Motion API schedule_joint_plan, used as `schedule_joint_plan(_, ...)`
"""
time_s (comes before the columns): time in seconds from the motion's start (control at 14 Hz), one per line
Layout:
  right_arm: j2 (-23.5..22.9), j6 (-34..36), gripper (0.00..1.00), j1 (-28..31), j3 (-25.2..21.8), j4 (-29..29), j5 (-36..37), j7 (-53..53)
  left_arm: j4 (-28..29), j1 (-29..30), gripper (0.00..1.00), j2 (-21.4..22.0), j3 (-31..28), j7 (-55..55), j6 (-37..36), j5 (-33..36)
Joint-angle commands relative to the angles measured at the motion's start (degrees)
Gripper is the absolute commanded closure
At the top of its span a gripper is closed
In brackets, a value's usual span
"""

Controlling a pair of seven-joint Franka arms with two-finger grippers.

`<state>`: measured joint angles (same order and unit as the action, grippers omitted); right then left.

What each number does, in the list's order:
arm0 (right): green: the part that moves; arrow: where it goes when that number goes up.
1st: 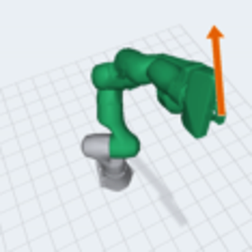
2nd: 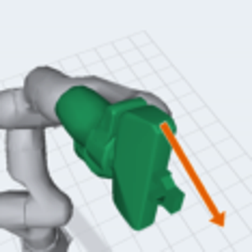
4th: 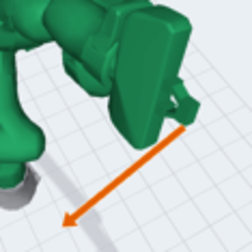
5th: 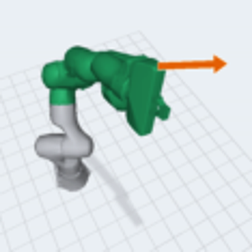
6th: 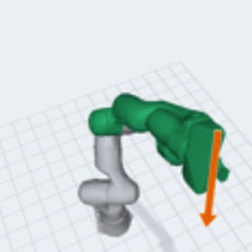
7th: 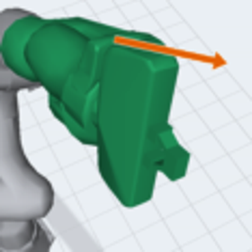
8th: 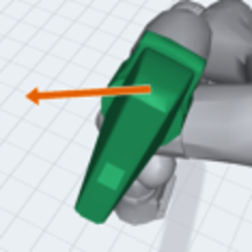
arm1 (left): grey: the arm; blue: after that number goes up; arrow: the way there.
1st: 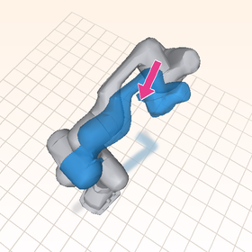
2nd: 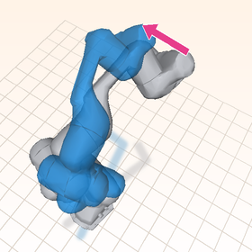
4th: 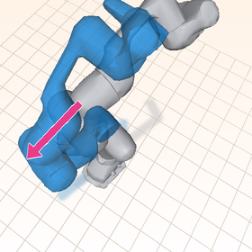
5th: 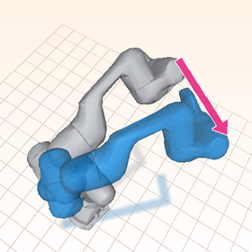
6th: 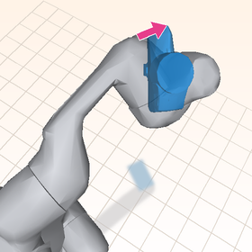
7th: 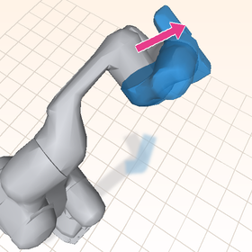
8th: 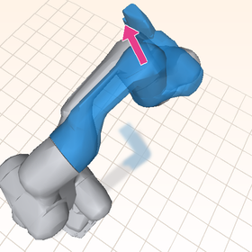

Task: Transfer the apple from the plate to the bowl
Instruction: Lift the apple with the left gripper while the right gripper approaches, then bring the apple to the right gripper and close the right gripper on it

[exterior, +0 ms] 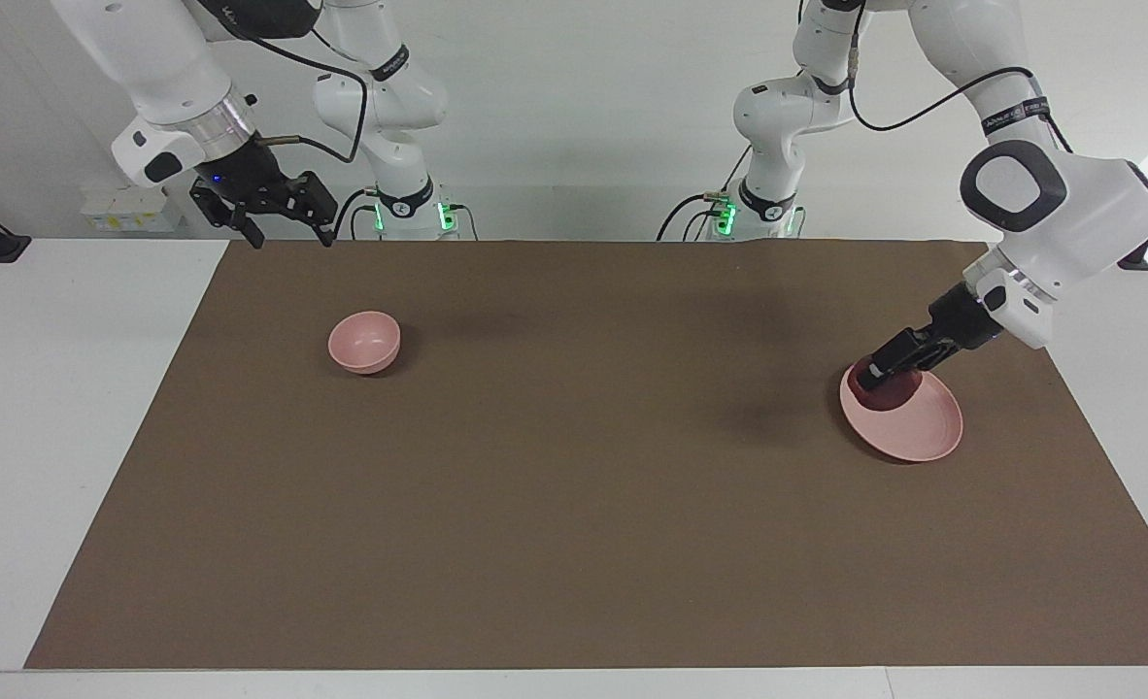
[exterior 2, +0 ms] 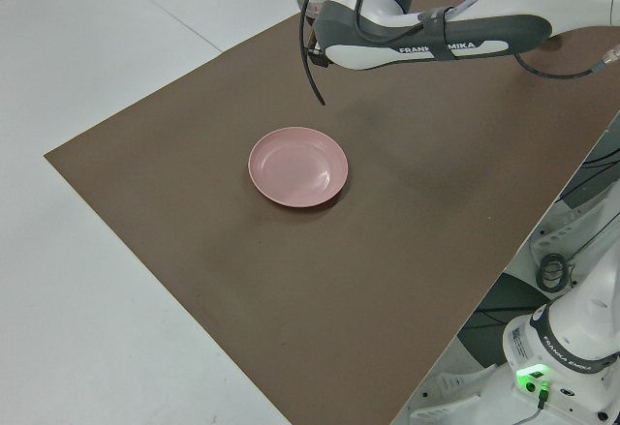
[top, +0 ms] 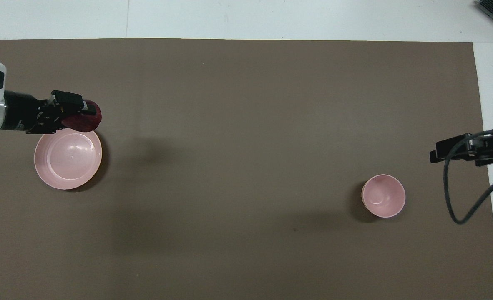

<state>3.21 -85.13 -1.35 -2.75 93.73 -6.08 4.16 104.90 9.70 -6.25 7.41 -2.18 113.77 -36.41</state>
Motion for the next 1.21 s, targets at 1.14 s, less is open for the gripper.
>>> schedule_joint_plan(1.14,-13.6,-24.7,0.0,-17.0,0.7,4.2,-39.0,65.7,14.7,-20.9,1.0,13.2,0.2,-7.0,14.5,-18.9)
